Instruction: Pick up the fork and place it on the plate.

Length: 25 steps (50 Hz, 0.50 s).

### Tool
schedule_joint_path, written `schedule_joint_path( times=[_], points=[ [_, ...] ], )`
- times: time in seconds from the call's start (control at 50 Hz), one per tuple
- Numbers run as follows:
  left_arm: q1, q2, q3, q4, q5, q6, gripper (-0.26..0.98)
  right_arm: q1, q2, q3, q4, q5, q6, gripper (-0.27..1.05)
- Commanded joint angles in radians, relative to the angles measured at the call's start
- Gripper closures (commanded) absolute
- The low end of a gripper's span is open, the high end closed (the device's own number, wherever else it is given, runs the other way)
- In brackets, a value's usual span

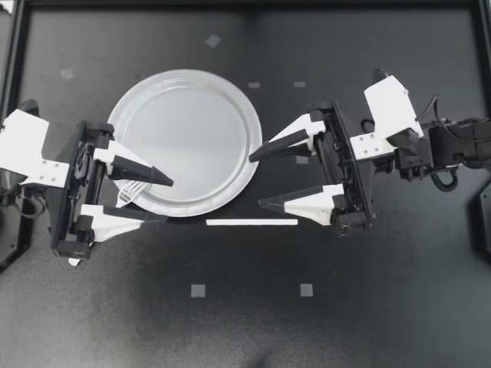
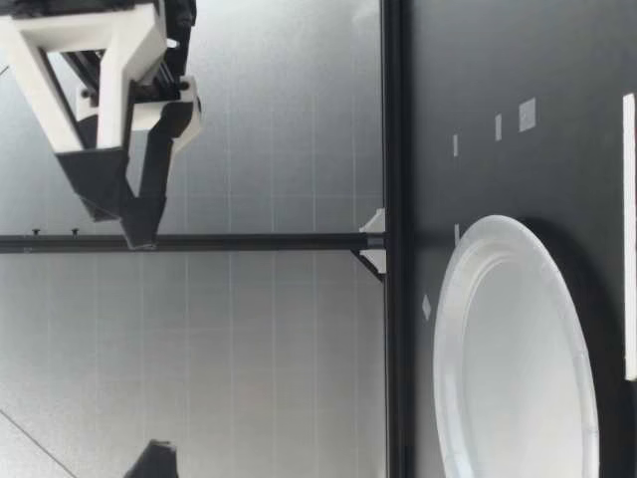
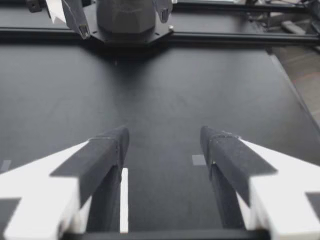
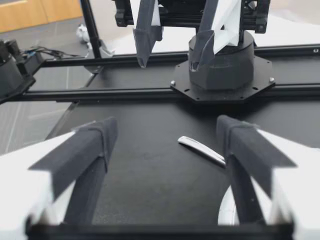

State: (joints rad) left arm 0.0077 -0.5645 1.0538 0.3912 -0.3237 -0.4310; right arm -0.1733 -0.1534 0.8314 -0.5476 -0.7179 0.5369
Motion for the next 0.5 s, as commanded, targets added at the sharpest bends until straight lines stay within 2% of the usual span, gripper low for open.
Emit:
schedule_joint_path(
  times=[0.0, 0.48],
  points=[
    [0.002, -0.003, -0.014, -0.002, -0.014, 0.000, 0.15, 0.003, -0.006, -0.021, 0.003, -0.011, 0.002, 0.01],
    [0.003, 0.002, -0.009, -0.002, -0.040, 0.000, 0.15, 0.005, -0.006, -0.021, 0.002, -0.011, 0.003, 0.01]
  ],
)
